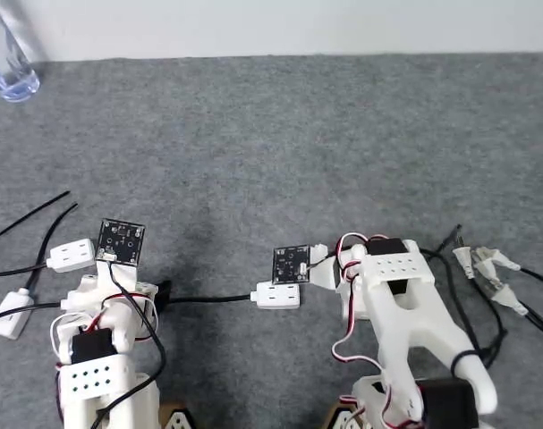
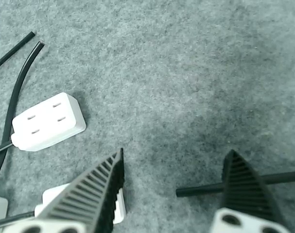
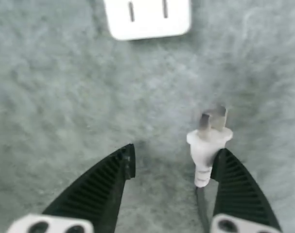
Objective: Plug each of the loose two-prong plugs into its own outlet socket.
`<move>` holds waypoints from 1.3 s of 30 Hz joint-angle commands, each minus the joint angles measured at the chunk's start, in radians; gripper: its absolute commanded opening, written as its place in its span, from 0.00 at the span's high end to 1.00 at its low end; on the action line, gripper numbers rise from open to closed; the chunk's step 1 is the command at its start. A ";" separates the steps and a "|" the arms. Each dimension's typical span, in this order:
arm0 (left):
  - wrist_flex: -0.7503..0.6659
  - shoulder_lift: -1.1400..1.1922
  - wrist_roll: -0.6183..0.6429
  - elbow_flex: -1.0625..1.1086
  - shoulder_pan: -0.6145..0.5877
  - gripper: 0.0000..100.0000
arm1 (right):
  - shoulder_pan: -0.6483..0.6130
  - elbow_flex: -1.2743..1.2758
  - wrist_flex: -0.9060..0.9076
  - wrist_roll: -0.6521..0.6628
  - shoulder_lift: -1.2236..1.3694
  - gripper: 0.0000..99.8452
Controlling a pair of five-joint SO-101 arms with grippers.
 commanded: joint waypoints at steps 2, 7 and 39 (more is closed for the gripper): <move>-0.026 0.002 -0.009 -0.002 0.009 0.69 | -0.004 -0.025 0.064 -0.009 -0.028 0.76; -0.026 0.002 -0.009 -0.002 0.009 0.69 | 0.001 -0.034 0.073 -0.011 -0.030 0.76; -0.026 0.002 -0.009 -0.002 0.009 0.69 | 0.068 -0.334 0.065 0.141 0.302 0.82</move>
